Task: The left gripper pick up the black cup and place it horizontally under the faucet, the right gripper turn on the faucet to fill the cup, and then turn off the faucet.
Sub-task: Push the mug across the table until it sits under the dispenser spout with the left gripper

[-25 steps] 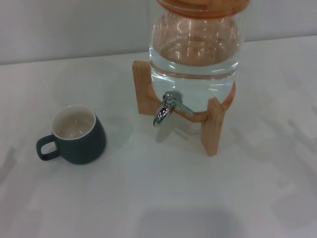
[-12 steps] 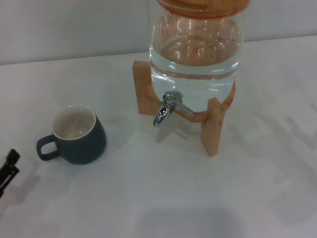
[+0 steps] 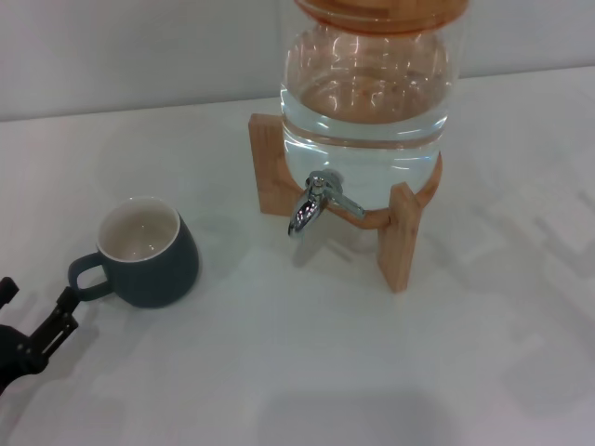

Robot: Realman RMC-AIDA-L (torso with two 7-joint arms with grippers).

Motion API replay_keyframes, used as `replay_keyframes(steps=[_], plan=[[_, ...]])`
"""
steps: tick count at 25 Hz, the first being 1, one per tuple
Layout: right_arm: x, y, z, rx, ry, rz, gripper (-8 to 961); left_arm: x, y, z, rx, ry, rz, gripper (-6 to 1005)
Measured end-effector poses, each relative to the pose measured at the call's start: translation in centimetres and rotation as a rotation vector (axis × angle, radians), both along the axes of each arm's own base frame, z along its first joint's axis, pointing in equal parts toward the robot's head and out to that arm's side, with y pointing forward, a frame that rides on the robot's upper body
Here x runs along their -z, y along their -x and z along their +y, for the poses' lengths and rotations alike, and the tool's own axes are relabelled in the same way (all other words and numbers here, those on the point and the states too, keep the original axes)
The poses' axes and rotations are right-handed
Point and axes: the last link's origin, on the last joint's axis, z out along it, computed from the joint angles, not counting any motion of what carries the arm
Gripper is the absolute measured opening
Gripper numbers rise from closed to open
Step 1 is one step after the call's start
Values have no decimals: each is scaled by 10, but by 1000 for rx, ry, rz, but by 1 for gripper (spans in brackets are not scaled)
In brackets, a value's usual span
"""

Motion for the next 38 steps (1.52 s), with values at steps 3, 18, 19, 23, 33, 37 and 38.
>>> replay_keyframes(steps=[3,18,19,23,33,37,38], plan=[[0,0,0,-1,0,1,824,4,-1,4,-9,9,8,890],[3,4,-1,-18,-1,11,824,16,-5,18,-37,45,31,845],[3,4,-1,-17,-1,12,824,16,-5,19,-42,44,32,842],[3,4,-2,-17,-2,13,824,15,-5,23,-49,39,30,828],[4,5,-1,-20,-2,16,824,16,-5,30,-69,47,30,793],[4,5,-1,-18,-2,16,824,16,-6,33,-72,49,30,779],[4,5,0,-18,-2,16,824,16,-6,33,-73,49,29,776]])
